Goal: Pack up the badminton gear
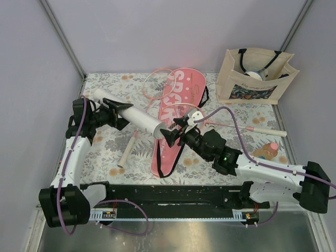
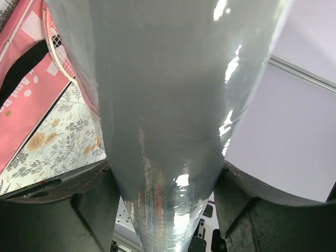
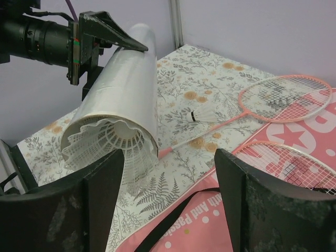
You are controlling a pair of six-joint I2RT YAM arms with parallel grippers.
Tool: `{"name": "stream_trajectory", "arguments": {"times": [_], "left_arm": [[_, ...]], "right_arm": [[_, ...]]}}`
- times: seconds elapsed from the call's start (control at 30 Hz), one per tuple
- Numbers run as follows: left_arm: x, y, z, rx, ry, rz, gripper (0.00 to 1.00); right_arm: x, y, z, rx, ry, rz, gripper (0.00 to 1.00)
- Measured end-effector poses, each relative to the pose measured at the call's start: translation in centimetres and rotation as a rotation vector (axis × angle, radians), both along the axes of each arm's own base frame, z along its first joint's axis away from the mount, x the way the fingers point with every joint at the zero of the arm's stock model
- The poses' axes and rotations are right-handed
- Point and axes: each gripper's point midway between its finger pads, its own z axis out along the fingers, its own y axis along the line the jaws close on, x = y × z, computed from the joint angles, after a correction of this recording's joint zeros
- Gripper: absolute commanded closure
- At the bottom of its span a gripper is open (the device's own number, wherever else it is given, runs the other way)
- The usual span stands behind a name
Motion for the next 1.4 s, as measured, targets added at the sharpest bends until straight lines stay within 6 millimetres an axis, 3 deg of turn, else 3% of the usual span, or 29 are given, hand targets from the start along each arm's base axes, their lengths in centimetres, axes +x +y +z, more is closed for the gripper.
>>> {"name": "stream_trajectory", "arguments": {"times": [0.13,0.43,0.63,0.87,0.97,1.07,1.2,1.4], "left_arm": [[-0.4,-0.2,0.3,-0.001,-0.014,-0.009,0.57],[-1.2,-0.7,-1.1,-0.011,0.028,-0.012,0.57],[-1.1,-0.6,-1.0,-0.01,0.021,-0.01,0.58],[-0.7,-0.8,-0.7,-0.006,-0.016,-0.018,0.58],[-0.2,-0.3,-1.4,0.015,-0.014,-0.013,0.58],[0.2,0.8,-2.7,0.054,0.011,0.01,0.58],[0.1,2.1,-3.7,0.112,0.015,0.035,0.58],[-1.2,2.4,-4.4,0.181,-0.005,0.0,0.58]], "right_arm": [[0.3,1.3,-0.6,-0.025,0.01,0.017,0.24],[2.2,5.4,-1.4,-0.059,0.009,0.043,0.22],[2.1,5.2,-1.3,-0.062,0.017,0.041,0.11],[-0.3,0.2,-0.2,-0.044,0.052,0.035,0.07],[-1.5,-2.4,0.9,-0.027,0.067,0.03,0.09],[-1.1,-4.6,0.8,-0.022,0.111,-0.025,0.13],[2.3,-8.7,-2.9,-0.055,0.238,-0.216,0.16],[7.3,-15.3,-11.5,-0.243,0.438,-0.534,0.25]]}}
